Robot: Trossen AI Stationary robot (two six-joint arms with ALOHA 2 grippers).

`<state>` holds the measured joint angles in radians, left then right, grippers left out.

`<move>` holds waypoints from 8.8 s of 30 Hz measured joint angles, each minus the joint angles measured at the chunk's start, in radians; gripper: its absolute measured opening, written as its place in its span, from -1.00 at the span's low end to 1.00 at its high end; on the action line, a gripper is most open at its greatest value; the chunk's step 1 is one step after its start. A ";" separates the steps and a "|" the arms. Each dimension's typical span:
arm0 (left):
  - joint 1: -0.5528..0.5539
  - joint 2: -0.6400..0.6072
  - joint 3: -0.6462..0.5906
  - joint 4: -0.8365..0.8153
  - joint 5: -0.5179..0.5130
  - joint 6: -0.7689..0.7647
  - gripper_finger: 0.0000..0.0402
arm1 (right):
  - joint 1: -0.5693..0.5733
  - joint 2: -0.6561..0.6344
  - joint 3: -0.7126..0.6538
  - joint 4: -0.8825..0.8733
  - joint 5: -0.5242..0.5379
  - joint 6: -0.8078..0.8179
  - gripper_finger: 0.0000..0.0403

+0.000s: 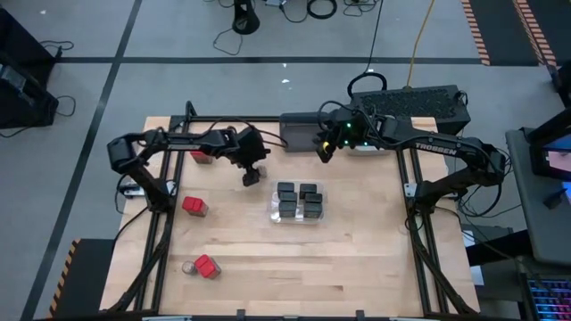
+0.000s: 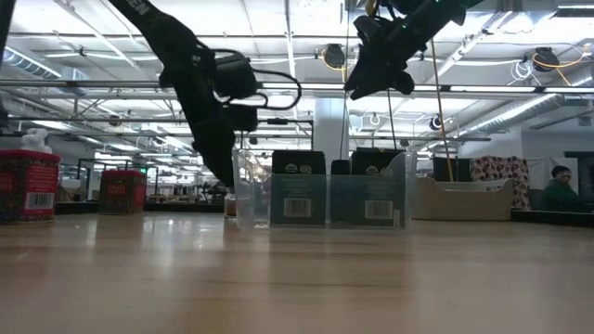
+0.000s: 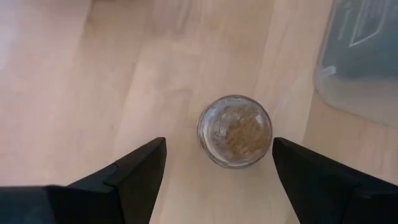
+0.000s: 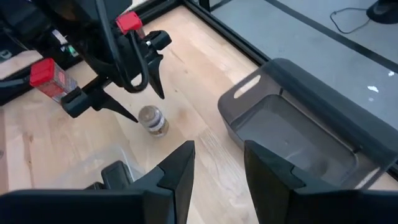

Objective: Sort spices by type
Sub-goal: Put the brown seasoning into the gray bin

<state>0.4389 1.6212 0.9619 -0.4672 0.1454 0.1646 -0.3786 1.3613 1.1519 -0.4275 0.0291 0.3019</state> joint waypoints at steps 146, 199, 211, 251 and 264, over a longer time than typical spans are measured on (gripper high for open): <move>0.403 -0.688 -0.038 0.010 0.380 -0.178 0.49 | 0.174 0.924 0.697 -0.069 -0.008 -0.089 -0.20; 0.396 -0.587 -0.037 0.231 0.329 -0.422 0.49 | -0.332 -0.142 -0.334 -0.132 0.205 0.101 -0.20; 0.349 -0.577 -0.038 0.231 0.324 -0.425 0.49 | -0.355 -0.003 -0.362 -0.022 0.226 0.105 -0.20; 0.331 -0.578 -0.037 0.233 0.318 -0.446 0.49 | -0.356 0.085 -0.363 0.047 0.173 0.094 0.21; 0.331 -0.578 -0.037 0.234 0.319 -0.446 0.49 | -0.349 -0.167 -0.360 -0.015 0.152 0.114 0.15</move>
<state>0.7696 1.0435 0.9245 -0.2332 0.4640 -0.2817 -0.7278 1.1939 0.7914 -0.4430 0.1809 0.4160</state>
